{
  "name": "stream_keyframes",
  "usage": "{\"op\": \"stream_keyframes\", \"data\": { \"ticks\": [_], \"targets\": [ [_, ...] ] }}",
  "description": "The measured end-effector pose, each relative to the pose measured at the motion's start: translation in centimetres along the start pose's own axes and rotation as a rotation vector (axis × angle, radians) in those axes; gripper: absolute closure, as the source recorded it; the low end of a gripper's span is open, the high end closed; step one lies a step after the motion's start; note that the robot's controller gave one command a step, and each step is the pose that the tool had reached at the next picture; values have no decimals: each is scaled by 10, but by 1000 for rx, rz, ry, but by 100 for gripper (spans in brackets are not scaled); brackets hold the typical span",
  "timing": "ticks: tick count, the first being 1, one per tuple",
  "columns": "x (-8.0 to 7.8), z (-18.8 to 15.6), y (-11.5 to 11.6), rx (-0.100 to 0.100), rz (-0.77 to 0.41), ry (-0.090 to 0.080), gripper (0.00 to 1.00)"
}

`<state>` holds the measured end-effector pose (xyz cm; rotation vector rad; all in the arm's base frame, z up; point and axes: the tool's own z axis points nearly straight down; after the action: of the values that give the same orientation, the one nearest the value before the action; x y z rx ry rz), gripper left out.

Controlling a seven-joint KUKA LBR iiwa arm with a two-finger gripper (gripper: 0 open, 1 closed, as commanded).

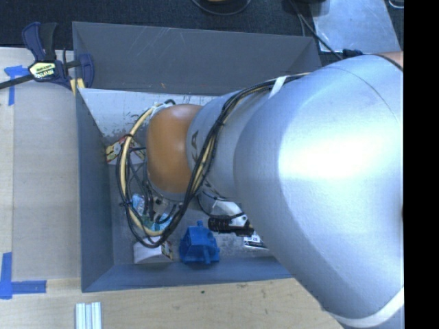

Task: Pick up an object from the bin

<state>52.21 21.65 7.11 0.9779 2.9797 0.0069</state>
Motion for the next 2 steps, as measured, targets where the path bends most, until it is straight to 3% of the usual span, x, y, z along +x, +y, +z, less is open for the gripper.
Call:
{"op": "stream_keyframes", "data": {
  "ticks": [2],
  "targets": [
    [0, -2, -1, 2, 0, 1, 100]
  ]
}}
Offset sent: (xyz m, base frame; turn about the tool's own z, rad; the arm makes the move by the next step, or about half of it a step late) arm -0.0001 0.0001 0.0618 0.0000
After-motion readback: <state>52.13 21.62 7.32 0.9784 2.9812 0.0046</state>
